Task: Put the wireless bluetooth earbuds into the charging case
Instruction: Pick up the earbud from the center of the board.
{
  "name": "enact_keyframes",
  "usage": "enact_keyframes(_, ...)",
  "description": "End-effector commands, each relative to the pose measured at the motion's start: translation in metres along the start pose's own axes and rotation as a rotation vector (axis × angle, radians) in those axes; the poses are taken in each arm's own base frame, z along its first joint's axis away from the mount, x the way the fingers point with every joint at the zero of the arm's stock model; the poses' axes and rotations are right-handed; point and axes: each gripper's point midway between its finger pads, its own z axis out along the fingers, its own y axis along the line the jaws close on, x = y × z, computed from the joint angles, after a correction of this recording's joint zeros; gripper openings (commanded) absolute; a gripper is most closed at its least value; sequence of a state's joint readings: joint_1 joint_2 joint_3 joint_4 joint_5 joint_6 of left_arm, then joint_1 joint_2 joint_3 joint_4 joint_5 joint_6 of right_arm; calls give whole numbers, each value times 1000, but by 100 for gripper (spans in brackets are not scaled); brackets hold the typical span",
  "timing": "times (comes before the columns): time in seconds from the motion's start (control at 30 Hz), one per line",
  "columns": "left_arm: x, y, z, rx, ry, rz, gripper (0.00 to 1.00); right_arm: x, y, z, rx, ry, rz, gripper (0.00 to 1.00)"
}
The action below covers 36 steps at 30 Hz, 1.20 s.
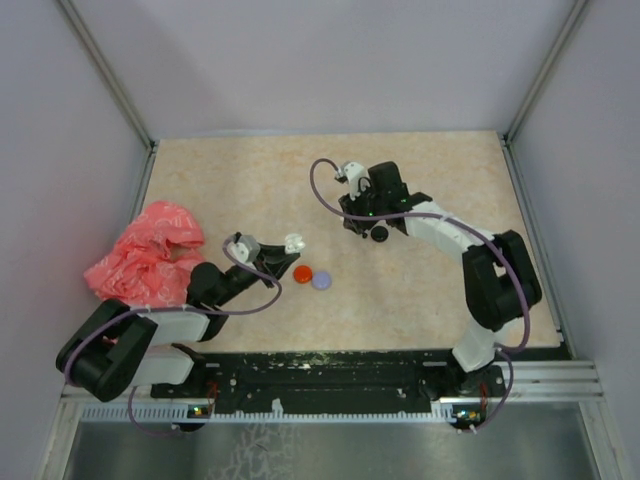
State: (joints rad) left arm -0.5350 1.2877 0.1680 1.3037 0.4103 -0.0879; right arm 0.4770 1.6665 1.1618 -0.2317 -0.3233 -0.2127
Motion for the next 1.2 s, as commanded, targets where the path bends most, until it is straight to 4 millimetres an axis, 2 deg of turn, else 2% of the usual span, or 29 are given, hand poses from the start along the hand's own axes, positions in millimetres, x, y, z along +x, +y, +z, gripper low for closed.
enact_keyframes(0.0,8,8,-3,-23,27,34,0,-30,-27,18,-9,-37,-129,37)
enact_keyframes(0.27,16,10,-1,-11,51,44,0,-23,-52,63,-108,-12,-95,38)
enact_keyframes(0.6,22,11,1,7,66,31,0,-5,-55,94,-174,59,-87,38)
enact_keyframes(0.73,22,11,1,10,64,28,0,7,-50,95,-201,100,-70,38)
enact_keyframes(0.93,19,7,1,33,56,24,0,17,-32,79,-251,121,-43,36)
enact_keyframes(1.17,17,7,1,33,48,21,0,20,-23,75,-181,166,-23,35)
